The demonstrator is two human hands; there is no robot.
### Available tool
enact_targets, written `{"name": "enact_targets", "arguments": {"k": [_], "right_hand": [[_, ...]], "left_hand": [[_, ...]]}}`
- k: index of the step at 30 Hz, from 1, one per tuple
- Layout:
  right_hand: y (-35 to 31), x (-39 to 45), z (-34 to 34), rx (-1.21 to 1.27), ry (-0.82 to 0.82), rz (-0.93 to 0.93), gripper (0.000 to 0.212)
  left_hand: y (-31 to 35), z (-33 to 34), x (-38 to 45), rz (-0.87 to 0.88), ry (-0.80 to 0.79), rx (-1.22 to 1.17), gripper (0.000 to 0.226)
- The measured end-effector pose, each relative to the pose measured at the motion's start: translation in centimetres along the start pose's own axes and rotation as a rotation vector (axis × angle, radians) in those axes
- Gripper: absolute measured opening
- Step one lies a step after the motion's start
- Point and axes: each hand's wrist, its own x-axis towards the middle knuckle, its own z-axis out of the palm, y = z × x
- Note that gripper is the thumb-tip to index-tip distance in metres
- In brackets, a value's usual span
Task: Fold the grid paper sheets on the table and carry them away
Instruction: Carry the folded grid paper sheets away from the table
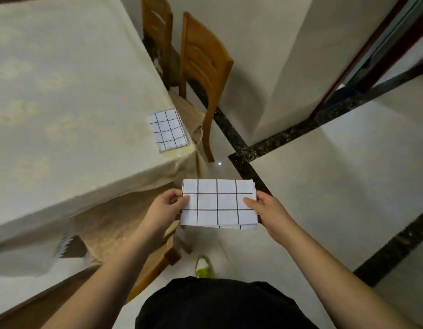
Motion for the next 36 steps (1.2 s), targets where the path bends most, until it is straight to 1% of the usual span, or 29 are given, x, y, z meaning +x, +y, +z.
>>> {"name": "enact_targets", "arguments": {"k": [2,6,14,18,21,24,29,33,36], "right_hand": [[-0.9,1.5,0.3,-0.028,-0.035,-0.002,0.024],[-2.7,4.6,0.2,-0.051,-0.064,0.017,0.025],[-6.8,13.5,-2.1,-0.099,-0.145,0.055,0.018],[-10.0,18.3,-4.2,-0.166,-0.23,0.058,0.018],[-12.3,21.4,-5.5,-0.211,-0.301,0.064,0.018],[-14.4,24.2,-5.7,-0.256,-0.371,0.051,0.017],[-17.1,28.4,-3.5,-0.401,-0.494,0.022,0.014],[-17.9,32.1,0.0,-0.479,-0.55,0.005,0.017],[-18.5,34.3,3.0,-0.562,-0.598,-0.008,0.02]], "left_hand": [[0.5,-0.5,1.2,-0.008,0.025,0.005,0.012],[1.3,-0.6,3.1,-0.053,0.064,0.003,0.012],[3.2,2.6,7.6,-0.173,0.112,-0.085,0.011],[5.8,5.4,10.6,-0.216,0.18,-0.17,0.016],[7.2,6.7,13.0,-0.257,0.262,-0.238,0.023],[7.8,7.6,14.3,-0.267,0.351,-0.28,0.027],[7.3,8.4,14.8,-0.263,0.462,-0.379,0.015],[6.4,7.6,15.5,-0.272,0.552,-0.43,0.016],[5.3,6.5,16.8,-0.279,0.605,-0.487,0.011]]}}
